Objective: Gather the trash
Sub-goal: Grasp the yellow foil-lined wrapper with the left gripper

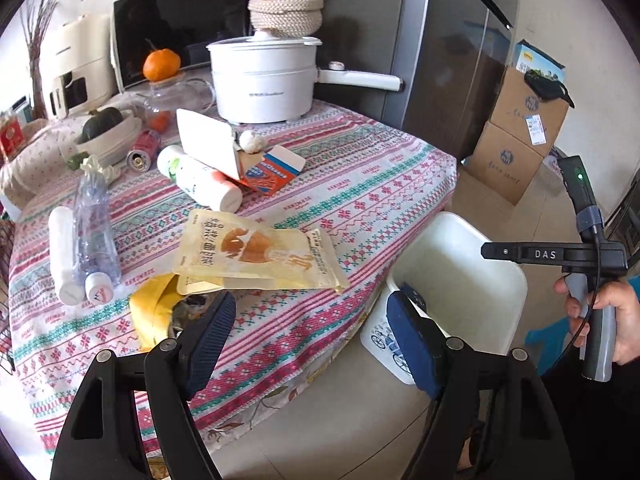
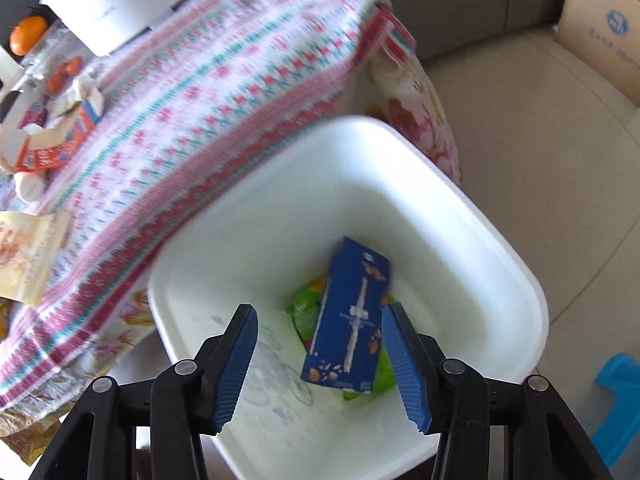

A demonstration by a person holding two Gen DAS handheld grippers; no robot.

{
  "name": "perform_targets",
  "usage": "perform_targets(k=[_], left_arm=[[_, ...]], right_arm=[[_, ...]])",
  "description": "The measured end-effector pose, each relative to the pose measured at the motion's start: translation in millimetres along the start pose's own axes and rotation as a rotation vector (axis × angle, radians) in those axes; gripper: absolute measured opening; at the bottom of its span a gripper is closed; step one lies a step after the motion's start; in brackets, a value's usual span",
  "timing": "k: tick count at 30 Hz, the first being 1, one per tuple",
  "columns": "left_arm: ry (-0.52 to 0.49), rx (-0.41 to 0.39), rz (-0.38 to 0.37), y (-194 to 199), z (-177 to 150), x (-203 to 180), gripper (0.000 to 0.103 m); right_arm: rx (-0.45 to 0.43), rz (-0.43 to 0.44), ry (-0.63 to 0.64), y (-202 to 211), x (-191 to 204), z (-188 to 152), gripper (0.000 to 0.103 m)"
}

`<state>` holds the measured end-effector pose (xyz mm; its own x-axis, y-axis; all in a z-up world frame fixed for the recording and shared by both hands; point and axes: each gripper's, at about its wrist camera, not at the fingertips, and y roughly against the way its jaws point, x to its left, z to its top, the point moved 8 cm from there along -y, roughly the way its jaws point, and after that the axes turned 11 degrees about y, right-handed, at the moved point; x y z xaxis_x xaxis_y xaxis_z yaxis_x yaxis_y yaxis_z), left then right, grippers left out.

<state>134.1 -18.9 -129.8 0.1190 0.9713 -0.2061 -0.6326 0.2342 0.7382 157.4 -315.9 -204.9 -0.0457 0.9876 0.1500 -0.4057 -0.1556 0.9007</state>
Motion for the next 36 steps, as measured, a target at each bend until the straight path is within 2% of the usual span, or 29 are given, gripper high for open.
perform_targets(k=[6, 16, 19, 21, 23, 25, 26, 28, 30, 36], left_arm=[[0.101, 0.001, 0.032, 0.6, 4.8, 51.0, 0.080], [0.203, 0.074, 0.080, -32.3, -5.0, 115.4, 0.078], [0.216, 0.090, 0.084, -43.4, -6.4, 125.2, 0.069], [0.227, 0.105, 0.080, -51.1, -7.3, 130.0, 0.053], [0.245, 0.114, 0.082, -56.1, -8.3, 134.5, 0.043], [0.258, 0.106, 0.081, -55.8, -6.1, 136.6, 0.038], [0.262, 0.103, 0.082, -54.8, -5.0, 136.9, 0.031], [0.268, 0.094, 0.091, -50.6, -3.0, 137.4, 0.028], [0.272, 0.090, 0.099, -45.8, -2.0, 137.9, 0.011], [0.296, 0.059, 0.158, -24.4, -0.8, 147.6, 0.010]], right_arm=[[-0.079, 0.027, 0.060, 17.2, 35.1, 14.6, 0.067], [-0.090, 0.059, 0.172, 15.0, 95.5, 24.7, 0.071], [-0.089, 0.069, 0.199, 12.7, 109.8, 26.1, 0.072], [-0.087, 0.075, 0.211, 11.5, 118.0, 26.5, 0.072], [-0.085, 0.081, 0.222, 10.4, 124.0, 26.1, 0.072], [-0.084, 0.083, 0.234, 9.8, 129.4, 25.9, 0.072], [-0.085, 0.083, 0.240, 9.6, 131.8, 25.4, 0.072], [-0.085, 0.081, 0.253, 9.5, 136.7, 24.4, 0.072], [-0.086, 0.083, 0.267, 9.4, 141.9, 23.6, 0.072], [-0.105, 0.092, 0.310, 12.9, 160.7, 24.8, 0.072]])
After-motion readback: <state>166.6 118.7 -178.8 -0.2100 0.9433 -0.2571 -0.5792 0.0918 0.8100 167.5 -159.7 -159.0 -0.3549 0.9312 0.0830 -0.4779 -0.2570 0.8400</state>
